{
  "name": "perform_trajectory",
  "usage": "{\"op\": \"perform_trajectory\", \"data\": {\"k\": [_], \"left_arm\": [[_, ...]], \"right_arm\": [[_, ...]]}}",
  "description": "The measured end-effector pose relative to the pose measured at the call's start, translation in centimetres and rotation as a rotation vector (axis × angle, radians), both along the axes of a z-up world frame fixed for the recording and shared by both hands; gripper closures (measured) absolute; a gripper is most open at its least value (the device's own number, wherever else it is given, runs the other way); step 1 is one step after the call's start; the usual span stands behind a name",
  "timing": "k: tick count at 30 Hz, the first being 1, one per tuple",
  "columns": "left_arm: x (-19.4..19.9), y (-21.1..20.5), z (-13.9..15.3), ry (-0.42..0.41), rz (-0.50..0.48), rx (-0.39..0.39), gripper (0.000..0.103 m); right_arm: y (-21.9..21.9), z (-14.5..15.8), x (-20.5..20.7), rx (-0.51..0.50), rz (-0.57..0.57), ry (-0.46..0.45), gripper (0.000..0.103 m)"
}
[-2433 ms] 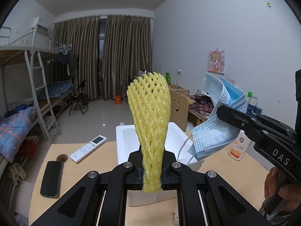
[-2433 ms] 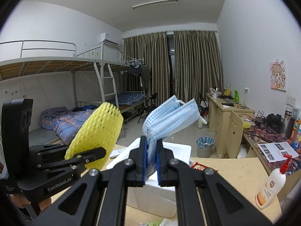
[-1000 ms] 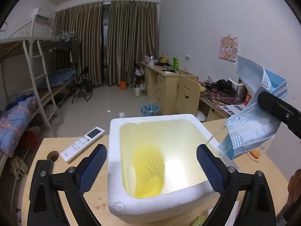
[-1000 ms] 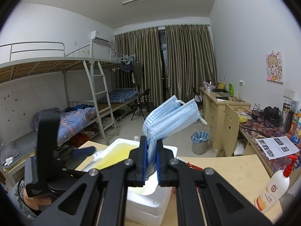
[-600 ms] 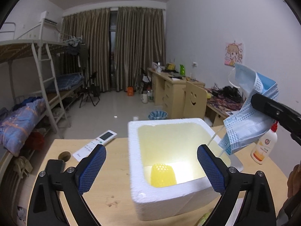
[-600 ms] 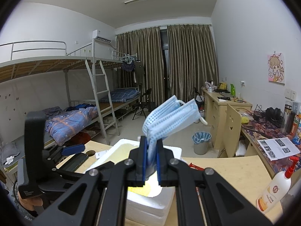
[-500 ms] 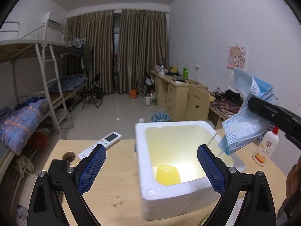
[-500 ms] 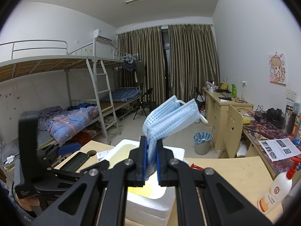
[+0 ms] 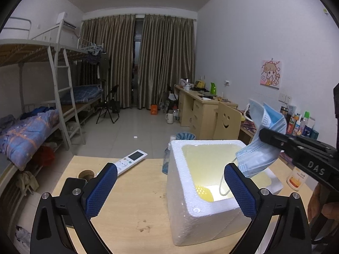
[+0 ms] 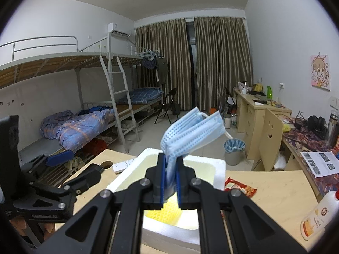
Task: Organize soft objects
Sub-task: 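Lower the mask into the box and open the right gripper, then withdraw both tools from the box toward the tissue and sock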
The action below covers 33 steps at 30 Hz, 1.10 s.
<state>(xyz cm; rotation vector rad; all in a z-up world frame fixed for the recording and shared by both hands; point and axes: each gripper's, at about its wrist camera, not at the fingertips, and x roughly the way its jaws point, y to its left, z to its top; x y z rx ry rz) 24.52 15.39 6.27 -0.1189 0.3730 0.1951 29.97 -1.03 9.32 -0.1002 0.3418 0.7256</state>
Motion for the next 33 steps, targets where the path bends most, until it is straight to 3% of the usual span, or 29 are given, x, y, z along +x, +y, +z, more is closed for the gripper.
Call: {"op": "perform_trajectory", "data": {"k": [4, 5, 8, 9, 25, 31, 33], "left_arm": [[0.0, 0.5, -0.2, 0.007, 0.004, -0.011, 0.002], [0.0, 0.6, -0.2, 0.006, 0.003, -0.013, 0.002], [-0.1, 0.8, -0.2, 0.002, 0.003, -0.017, 0.002], [-0.2, 0.6, -0.2, 0.002, 0.002, -0.018, 0.002], [-1.4, -0.3, 0.8, -0.015, -0.017, 0.004, 0.002], [-3.3, -1.9, 1.6, -0.031, -0.026, 0.012, 0.002], [-4.0, -2.3, 1.9, -0.039, -0.027, 0.015, 0.002]], "right_arm": [[0.9, -0.6, 0.6, -0.031, -0.005, 0.017, 0.089], [1.1, -0.7, 0.7, -0.035, -0.005, 0.023, 0.083], [0.9, -1.0, 1.1, -0.032, -0.018, 0.043, 0.047], [0.8, -1.0, 1.0, -0.030, -0.023, 0.041, 0.041], [-0.6, -0.3, -0.8, -0.037, -0.034, 0.031, 0.040], [-1.8, 0.1, -2.2, -0.015, -0.039, 0.021, 0.037], [-2.1, 0.4, -2.7, -0.006, -0.046, 0.018, 0.031]]}}
